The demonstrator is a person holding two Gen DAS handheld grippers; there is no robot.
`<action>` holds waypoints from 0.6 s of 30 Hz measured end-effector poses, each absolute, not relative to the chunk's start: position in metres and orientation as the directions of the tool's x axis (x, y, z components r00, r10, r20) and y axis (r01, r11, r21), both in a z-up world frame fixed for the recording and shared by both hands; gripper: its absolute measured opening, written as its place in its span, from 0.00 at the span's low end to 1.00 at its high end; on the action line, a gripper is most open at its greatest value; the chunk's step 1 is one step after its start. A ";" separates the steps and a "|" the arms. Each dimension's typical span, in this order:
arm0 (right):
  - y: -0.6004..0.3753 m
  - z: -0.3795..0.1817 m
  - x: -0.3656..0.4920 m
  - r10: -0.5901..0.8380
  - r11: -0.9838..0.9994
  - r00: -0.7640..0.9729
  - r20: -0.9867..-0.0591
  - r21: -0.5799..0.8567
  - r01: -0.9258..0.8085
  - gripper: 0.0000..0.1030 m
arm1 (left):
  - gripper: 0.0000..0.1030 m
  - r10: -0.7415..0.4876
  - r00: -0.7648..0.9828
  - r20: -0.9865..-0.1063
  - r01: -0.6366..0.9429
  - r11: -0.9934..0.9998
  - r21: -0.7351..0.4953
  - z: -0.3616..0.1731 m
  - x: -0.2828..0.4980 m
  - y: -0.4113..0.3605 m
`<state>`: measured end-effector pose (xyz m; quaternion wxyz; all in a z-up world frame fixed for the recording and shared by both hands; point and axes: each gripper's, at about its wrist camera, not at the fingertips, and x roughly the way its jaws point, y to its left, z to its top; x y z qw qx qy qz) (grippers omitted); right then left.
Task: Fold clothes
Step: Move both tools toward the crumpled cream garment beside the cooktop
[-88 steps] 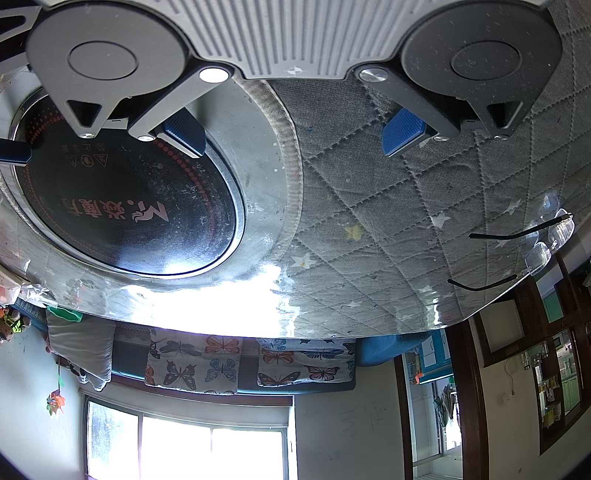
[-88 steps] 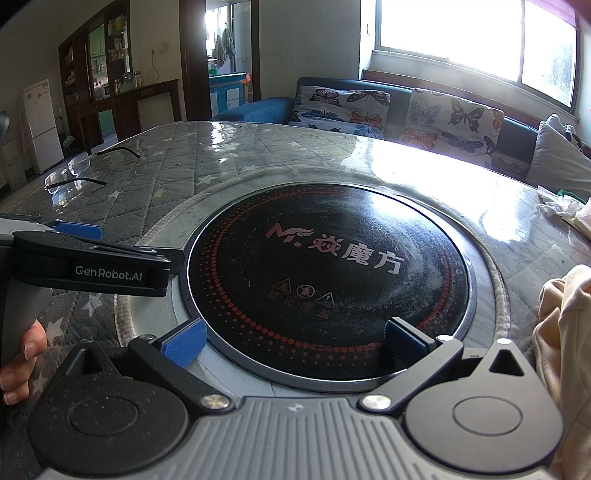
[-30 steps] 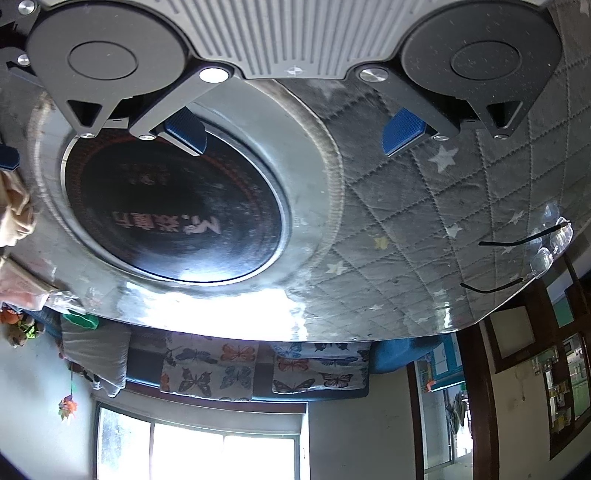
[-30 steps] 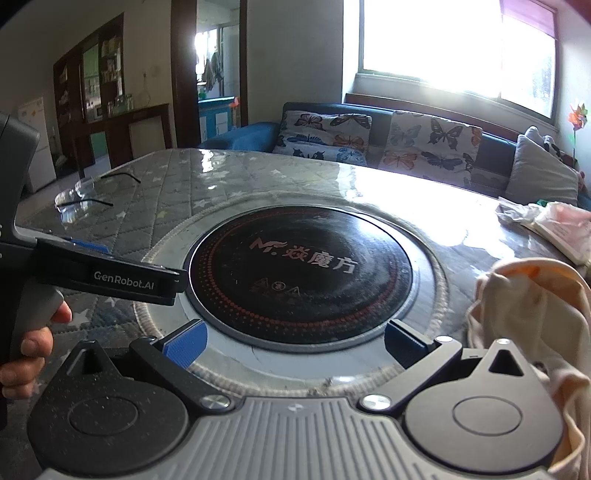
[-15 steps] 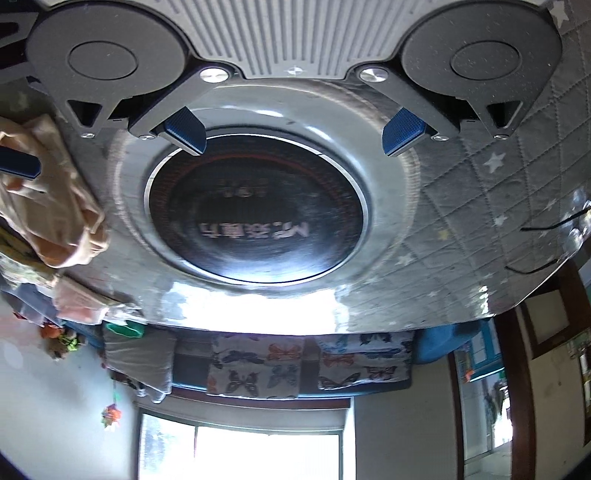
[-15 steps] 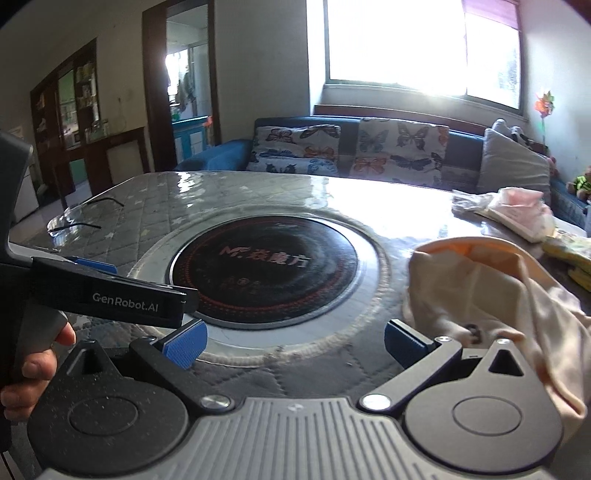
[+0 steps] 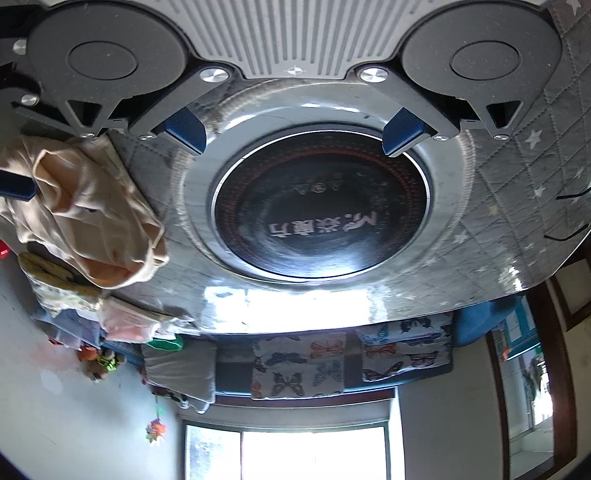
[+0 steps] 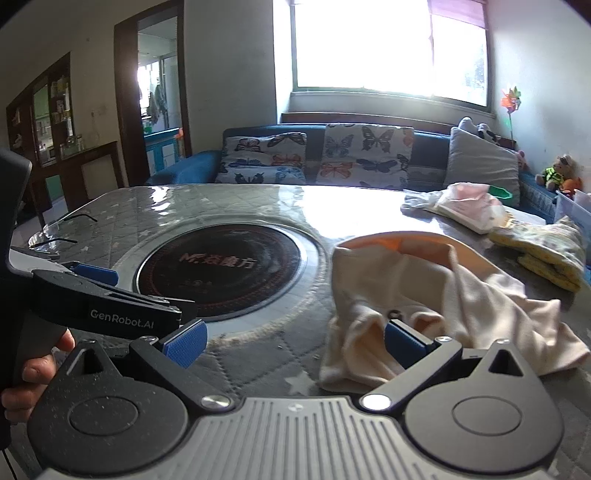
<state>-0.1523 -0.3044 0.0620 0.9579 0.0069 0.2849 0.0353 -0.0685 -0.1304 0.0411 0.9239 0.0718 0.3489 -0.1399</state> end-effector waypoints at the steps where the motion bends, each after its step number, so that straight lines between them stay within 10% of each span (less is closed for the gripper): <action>1: -0.307 0.063 -0.154 0.066 0.998 0.836 -0.545 0.032 -0.058 1.00 | 1.00 -0.212 0.715 -0.666 0.315 0.948 0.036 0.042 -0.069 -0.133; 18: -0.341 0.075 -0.179 0.002 1.000 0.844 -0.536 0.001 -0.002 1.00 | 1.00 -0.284 0.677 -0.679 0.415 0.909 0.034 0.042 -0.070 -0.169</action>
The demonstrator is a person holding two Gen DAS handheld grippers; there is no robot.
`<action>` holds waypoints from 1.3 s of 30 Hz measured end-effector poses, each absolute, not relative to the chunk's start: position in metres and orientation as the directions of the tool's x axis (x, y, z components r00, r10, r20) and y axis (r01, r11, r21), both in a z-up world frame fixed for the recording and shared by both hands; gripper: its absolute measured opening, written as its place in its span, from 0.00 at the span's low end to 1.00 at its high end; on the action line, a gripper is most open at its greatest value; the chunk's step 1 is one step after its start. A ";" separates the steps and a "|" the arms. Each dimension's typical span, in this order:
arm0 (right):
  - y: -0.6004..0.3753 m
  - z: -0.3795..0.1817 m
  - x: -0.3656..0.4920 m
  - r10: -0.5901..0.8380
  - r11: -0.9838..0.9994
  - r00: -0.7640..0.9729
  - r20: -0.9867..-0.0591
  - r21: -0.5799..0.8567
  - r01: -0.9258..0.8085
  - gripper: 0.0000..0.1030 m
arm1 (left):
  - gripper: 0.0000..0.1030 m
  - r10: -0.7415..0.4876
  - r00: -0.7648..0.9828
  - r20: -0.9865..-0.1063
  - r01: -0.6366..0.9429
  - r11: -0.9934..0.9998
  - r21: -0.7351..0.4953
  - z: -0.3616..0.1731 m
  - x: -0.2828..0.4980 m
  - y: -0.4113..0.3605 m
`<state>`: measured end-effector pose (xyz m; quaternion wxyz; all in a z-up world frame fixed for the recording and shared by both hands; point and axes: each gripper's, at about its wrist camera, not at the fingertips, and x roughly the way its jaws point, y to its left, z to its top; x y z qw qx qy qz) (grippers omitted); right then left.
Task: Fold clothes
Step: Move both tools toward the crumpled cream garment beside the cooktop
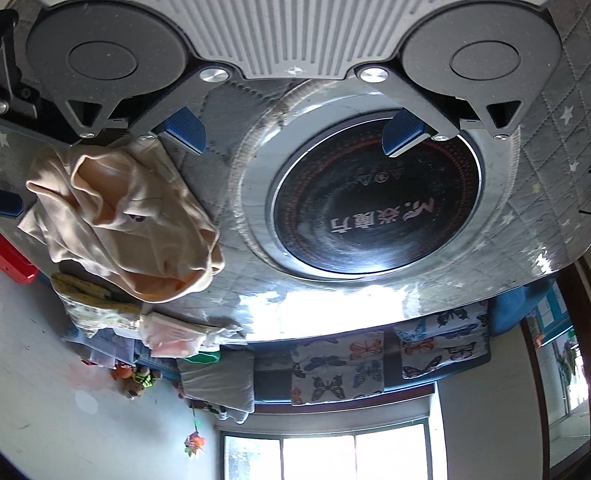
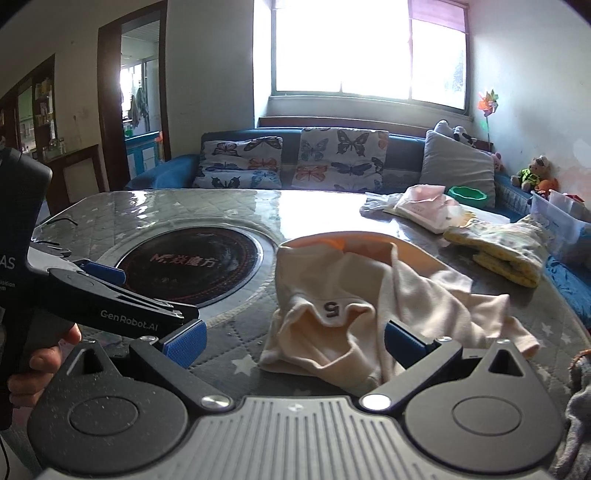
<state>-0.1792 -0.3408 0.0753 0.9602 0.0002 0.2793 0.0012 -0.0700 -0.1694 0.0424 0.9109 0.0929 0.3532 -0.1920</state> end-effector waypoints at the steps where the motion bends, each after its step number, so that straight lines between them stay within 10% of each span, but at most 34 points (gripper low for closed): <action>1: -0.342 0.076 -0.180 0.000 1.000 0.843 -0.538 0.001 0.001 1.00 | 1.00 -0.288 0.674 -0.680 0.420 0.907 0.033 0.043 -0.070 -0.171; 39: -0.391 0.064 -0.171 -0.094 0.991 0.810 -0.579 0.024 0.133 1.00 | 1.00 -0.304 0.632 -0.712 0.496 0.865 0.072 0.043 -0.045 -0.227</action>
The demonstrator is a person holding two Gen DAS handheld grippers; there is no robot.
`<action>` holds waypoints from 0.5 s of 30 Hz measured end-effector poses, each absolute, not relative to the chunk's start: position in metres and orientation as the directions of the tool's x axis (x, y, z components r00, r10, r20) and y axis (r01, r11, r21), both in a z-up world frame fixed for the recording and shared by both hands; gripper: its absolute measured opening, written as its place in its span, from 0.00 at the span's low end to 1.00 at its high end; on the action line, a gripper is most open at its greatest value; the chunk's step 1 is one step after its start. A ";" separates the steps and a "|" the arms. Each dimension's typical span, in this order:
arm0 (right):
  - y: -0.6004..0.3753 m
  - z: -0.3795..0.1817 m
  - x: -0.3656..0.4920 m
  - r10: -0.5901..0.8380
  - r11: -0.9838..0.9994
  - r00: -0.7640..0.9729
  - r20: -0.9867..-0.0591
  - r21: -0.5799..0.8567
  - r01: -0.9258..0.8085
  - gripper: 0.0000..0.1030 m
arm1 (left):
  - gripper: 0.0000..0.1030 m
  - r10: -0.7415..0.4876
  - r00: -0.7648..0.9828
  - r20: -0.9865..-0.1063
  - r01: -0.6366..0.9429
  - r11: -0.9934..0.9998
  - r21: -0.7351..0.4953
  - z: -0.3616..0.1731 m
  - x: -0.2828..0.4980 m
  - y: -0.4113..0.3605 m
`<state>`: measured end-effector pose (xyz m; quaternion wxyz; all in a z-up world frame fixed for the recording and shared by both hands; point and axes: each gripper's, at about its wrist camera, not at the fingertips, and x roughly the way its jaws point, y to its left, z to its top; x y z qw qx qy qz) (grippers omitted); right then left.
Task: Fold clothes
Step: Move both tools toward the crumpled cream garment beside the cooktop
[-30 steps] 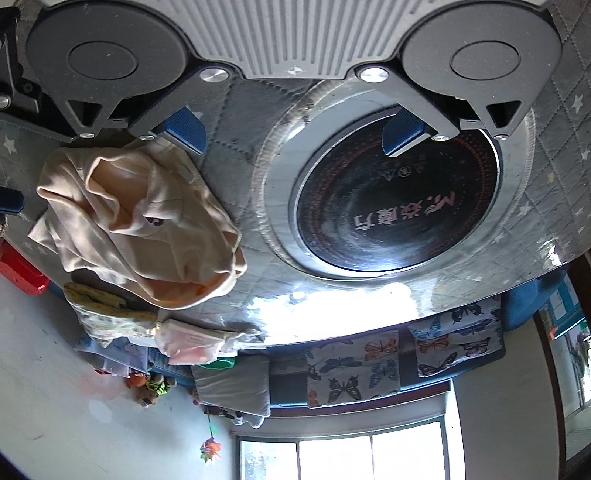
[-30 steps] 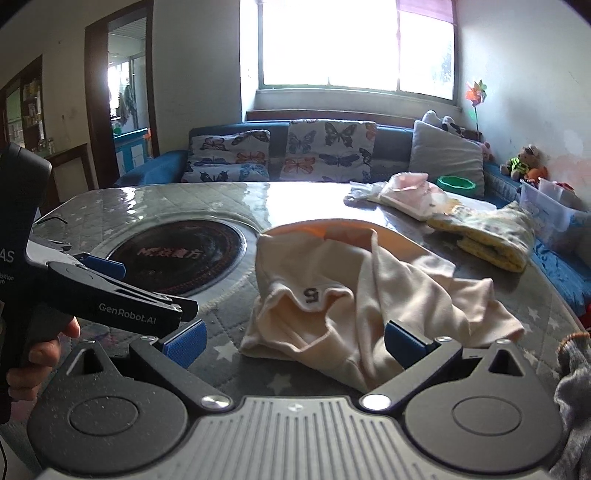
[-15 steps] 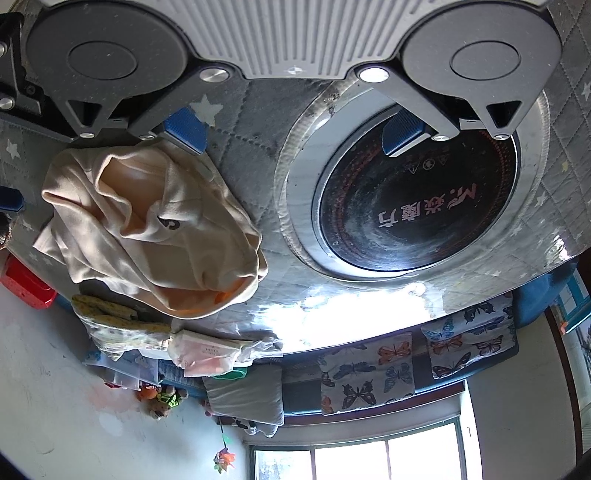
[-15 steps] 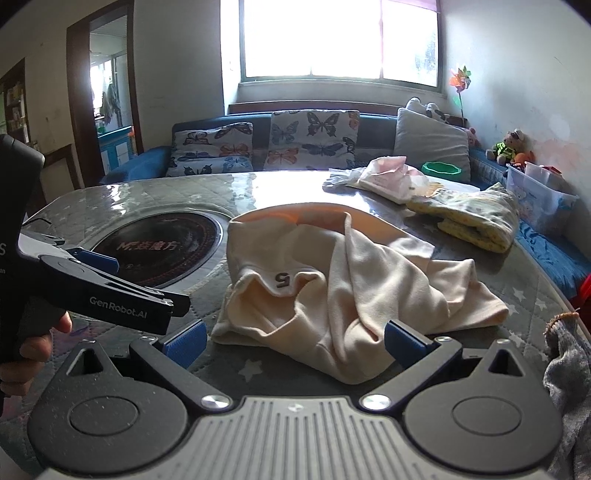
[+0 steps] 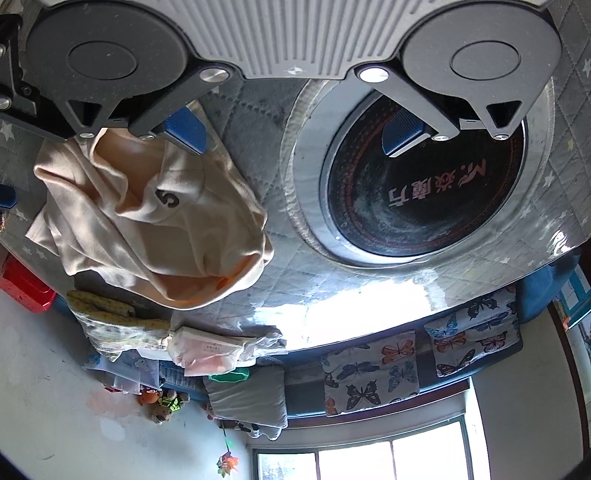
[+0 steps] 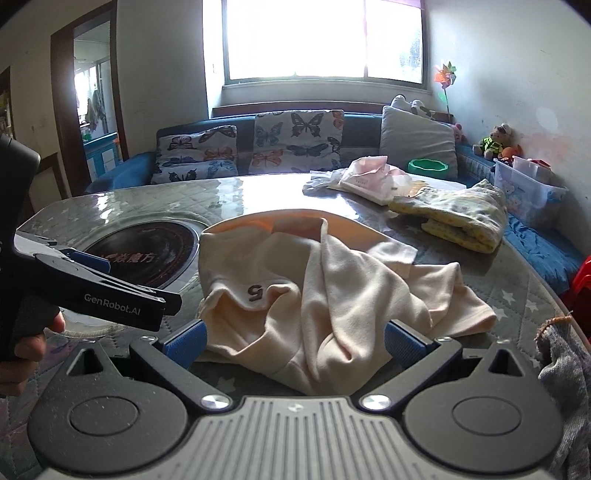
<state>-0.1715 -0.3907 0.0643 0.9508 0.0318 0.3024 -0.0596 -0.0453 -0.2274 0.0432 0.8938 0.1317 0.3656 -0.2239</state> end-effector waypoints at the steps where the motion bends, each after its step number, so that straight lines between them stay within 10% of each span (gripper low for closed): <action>1: -0.392 0.064 -0.170 -0.096 0.991 0.809 -0.580 0.023 0.134 1.00 | 1.00 -0.305 0.632 -0.712 0.499 0.864 0.073 0.044 -0.044 -0.229; 15: -0.408 0.069 -0.146 -0.108 0.989 0.802 -0.587 0.015 0.144 0.91 | 0.98 -0.324 0.649 -0.689 0.518 0.851 0.087 0.057 -0.014 -0.263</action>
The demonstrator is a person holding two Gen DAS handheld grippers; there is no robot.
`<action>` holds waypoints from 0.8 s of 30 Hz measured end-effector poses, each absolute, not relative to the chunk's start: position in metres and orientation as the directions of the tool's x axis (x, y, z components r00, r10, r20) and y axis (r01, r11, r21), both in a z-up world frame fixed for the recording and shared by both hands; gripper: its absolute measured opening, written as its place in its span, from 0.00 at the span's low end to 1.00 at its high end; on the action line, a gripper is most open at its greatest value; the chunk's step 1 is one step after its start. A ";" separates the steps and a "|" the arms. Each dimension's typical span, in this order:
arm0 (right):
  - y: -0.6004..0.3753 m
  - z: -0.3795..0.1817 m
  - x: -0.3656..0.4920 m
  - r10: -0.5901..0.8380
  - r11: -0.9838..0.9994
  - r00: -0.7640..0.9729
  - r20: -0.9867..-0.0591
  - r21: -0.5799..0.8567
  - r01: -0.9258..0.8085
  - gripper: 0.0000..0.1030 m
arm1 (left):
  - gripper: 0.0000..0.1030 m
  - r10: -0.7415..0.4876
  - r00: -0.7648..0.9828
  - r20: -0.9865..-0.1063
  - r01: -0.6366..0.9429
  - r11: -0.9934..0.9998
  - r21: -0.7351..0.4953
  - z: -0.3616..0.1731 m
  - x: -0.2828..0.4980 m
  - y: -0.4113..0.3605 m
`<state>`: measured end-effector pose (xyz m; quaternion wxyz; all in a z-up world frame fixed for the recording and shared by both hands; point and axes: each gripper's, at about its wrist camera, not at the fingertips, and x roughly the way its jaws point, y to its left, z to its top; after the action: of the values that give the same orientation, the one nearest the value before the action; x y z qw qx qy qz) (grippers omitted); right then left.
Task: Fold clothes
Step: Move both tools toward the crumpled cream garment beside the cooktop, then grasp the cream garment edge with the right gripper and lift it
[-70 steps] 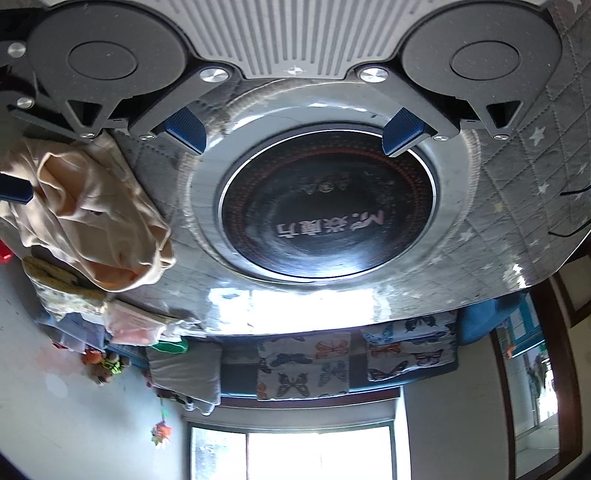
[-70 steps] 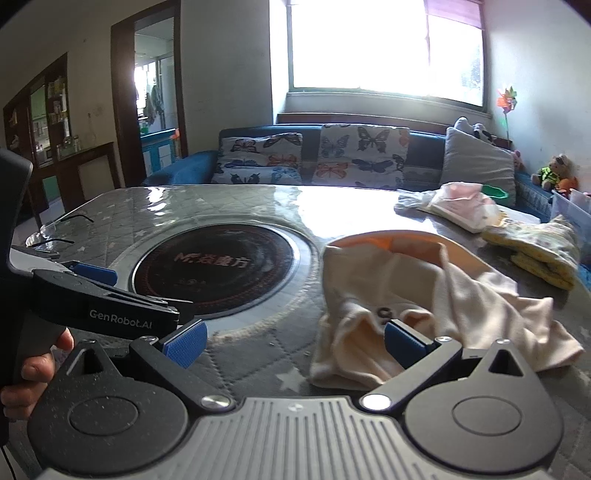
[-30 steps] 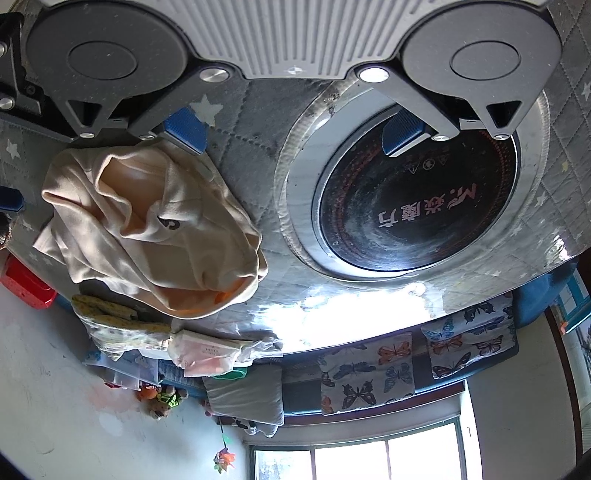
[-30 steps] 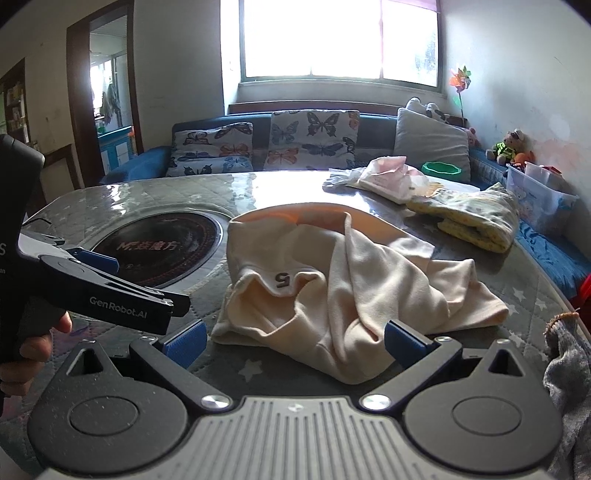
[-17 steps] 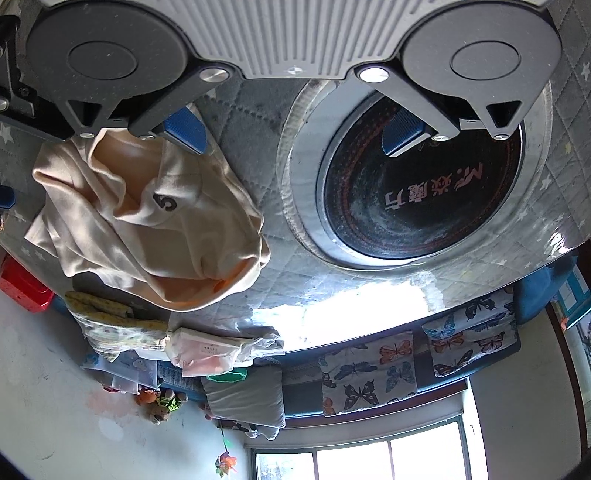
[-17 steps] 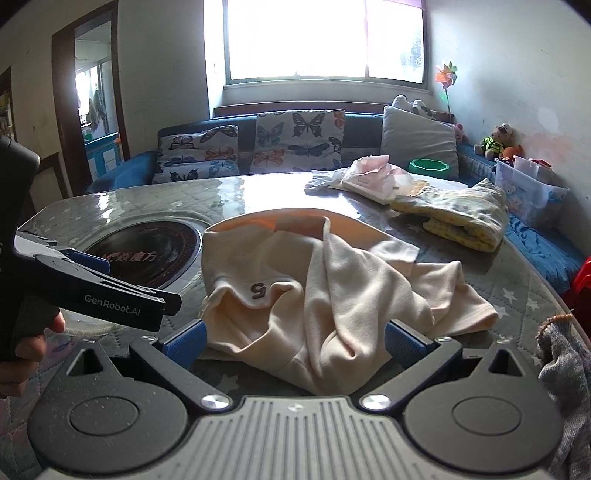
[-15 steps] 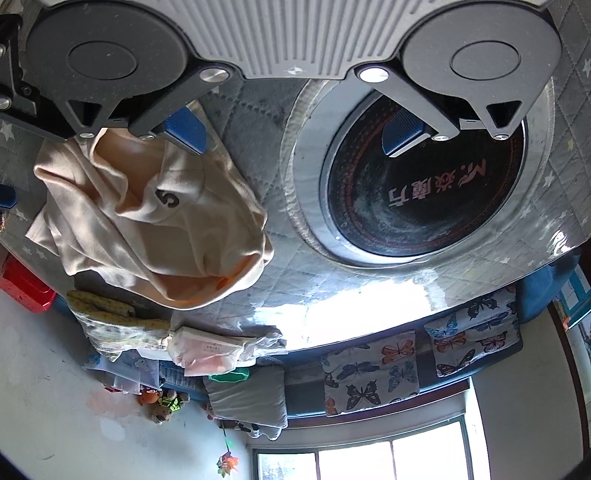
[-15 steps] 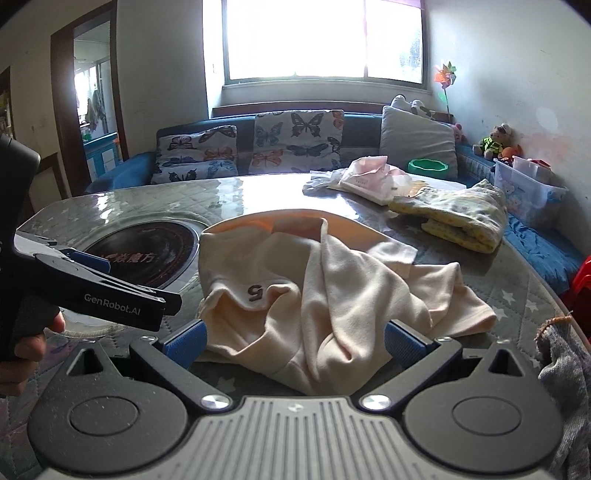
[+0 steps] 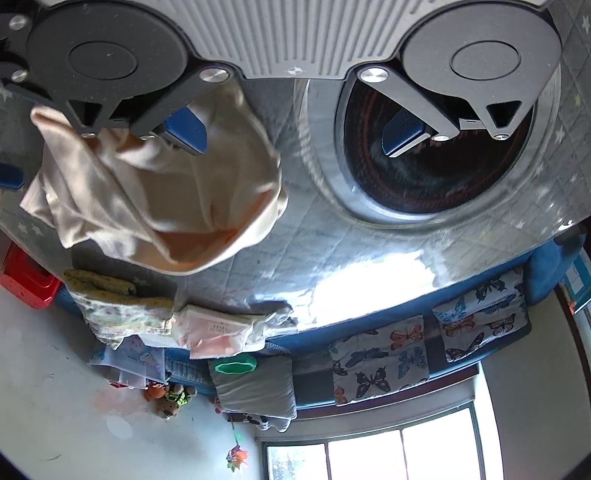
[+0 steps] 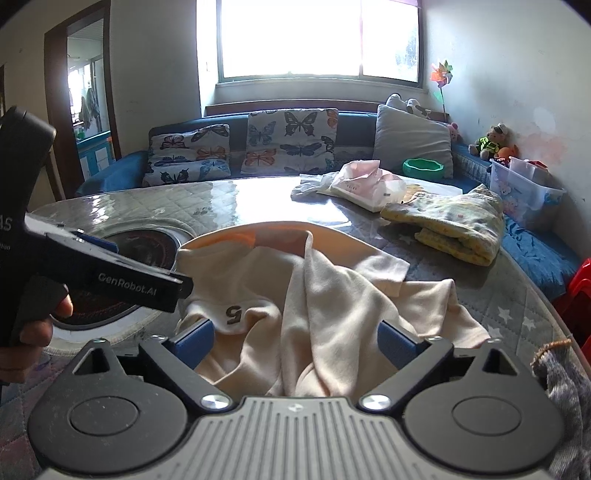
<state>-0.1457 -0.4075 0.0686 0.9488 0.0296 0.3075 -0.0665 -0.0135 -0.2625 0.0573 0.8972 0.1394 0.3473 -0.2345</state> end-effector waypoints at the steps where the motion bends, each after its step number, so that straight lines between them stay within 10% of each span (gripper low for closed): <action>1: -0.409 0.069 -0.143 -0.107 0.989 0.800 -0.591 0.016 0.144 0.90 | 0.98 -0.327 0.649 -0.687 0.520 0.850 0.087 0.059 -0.011 -0.265; 24: -0.454 0.064 -0.049 -0.087 0.977 0.772 -0.629 0.098 0.190 0.47 | 0.47 -0.362 0.572 -0.736 0.585 0.809 0.056 0.053 0.055 -0.311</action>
<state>-0.0494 -0.4539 0.0642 0.9381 0.0784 0.3292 -0.0737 0.0546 -0.3105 0.0526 0.8741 0.1484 0.3748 -0.2710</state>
